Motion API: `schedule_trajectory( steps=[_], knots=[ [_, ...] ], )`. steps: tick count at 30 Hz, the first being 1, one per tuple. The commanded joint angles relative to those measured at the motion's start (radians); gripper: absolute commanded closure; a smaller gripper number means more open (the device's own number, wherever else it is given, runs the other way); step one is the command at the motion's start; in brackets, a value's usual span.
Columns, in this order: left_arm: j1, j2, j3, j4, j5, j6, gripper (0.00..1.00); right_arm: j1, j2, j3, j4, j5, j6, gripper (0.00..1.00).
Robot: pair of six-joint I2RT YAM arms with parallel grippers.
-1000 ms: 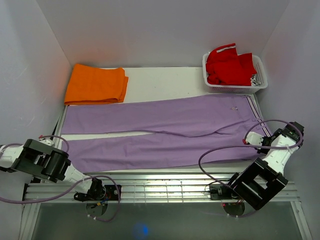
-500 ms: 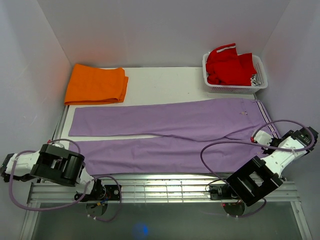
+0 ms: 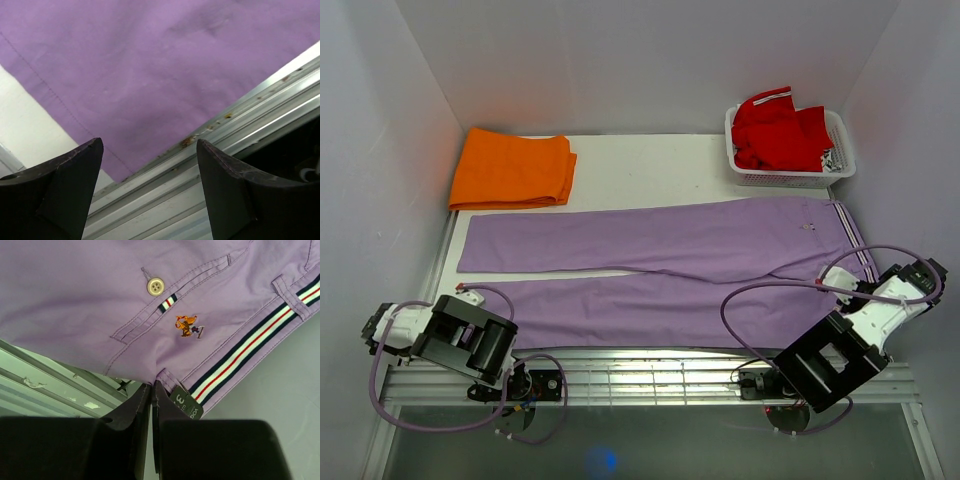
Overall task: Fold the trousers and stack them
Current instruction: Fold the trousers
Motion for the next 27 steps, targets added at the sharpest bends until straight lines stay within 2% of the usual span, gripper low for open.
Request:
schedule_trajectory(
  steps=[1,6,14,18,21,23,25,26,27],
  knots=[
    [-0.001,-0.016,-0.027,0.12,0.013,0.695,0.14,0.004,0.014,0.049,-0.01,-0.013,-0.265,0.92],
    [-0.001,0.018,-0.025,0.175,0.056,0.697,0.14,0.009,0.034,0.053,0.011,-0.001,-0.25,0.92],
    [-0.003,0.069,-0.028,0.181,-0.028,0.704,0.17,0.027,0.069,0.064,0.045,0.022,-0.209,0.92],
    [-0.012,0.063,-0.076,0.267,-0.036,0.706,0.17,0.041,0.103,0.087,0.054,0.026,-0.176,0.92],
    [-0.027,0.032,-0.145,0.38,0.019,0.704,0.24,0.052,0.123,0.105,0.051,0.029,-0.149,0.92],
    [-0.035,0.021,-0.165,0.41,0.05,0.703,0.37,0.057,0.126,0.111,0.053,0.034,-0.141,0.92],
    [-0.041,0.02,-0.157,0.404,0.059,0.704,0.55,0.06,0.127,0.113,0.056,0.036,-0.141,0.92],
    [-0.044,0.021,-0.148,0.393,0.062,0.703,0.68,0.06,0.129,0.118,0.058,0.036,-0.141,0.92],
    [-0.043,0.033,-0.119,0.364,0.062,0.703,0.73,0.061,0.13,0.119,0.061,0.036,-0.141,0.92]
  ],
)
